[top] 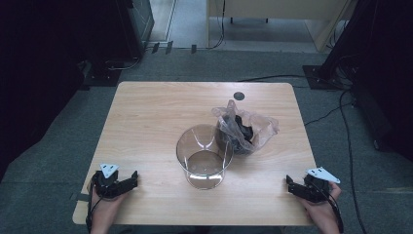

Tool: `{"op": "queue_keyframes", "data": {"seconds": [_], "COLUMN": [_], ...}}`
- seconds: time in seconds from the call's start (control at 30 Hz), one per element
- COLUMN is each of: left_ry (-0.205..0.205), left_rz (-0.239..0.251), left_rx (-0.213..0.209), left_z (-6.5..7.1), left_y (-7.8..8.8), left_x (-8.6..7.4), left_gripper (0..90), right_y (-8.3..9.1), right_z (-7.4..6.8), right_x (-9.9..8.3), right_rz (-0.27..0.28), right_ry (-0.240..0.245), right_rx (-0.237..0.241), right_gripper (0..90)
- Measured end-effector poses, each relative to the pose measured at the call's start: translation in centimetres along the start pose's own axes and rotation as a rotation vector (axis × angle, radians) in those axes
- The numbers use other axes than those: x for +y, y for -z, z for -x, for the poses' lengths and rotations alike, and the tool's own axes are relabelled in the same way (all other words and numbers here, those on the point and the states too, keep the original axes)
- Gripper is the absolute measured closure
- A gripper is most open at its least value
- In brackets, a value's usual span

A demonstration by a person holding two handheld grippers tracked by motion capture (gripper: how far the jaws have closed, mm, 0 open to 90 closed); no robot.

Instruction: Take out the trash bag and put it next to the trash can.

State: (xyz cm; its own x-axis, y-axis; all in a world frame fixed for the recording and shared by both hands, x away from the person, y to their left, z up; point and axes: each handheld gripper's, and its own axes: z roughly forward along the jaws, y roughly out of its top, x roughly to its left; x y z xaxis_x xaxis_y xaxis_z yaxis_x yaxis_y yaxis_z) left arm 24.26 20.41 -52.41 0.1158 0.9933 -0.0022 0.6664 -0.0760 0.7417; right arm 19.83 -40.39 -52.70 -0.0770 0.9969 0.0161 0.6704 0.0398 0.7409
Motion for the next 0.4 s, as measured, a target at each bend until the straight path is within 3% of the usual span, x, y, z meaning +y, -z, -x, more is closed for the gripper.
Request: {"op": "queue_keyframes", "data": {"seconds": [0.4], "left_ry": [-0.003], "left_rz": [0.0], "left_rx": [-0.003], "left_z": [0.0], "left_y": [-0.02], "left_x": [0.02], "left_gripper": [10.4], "right_y": [-0.03], "right_z": [-0.02], "right_x": [-0.05], "right_rz": [0.004], "right_ry": [-0.002], "right_rx": [-0.001], "right_gripper": [15.8]}}
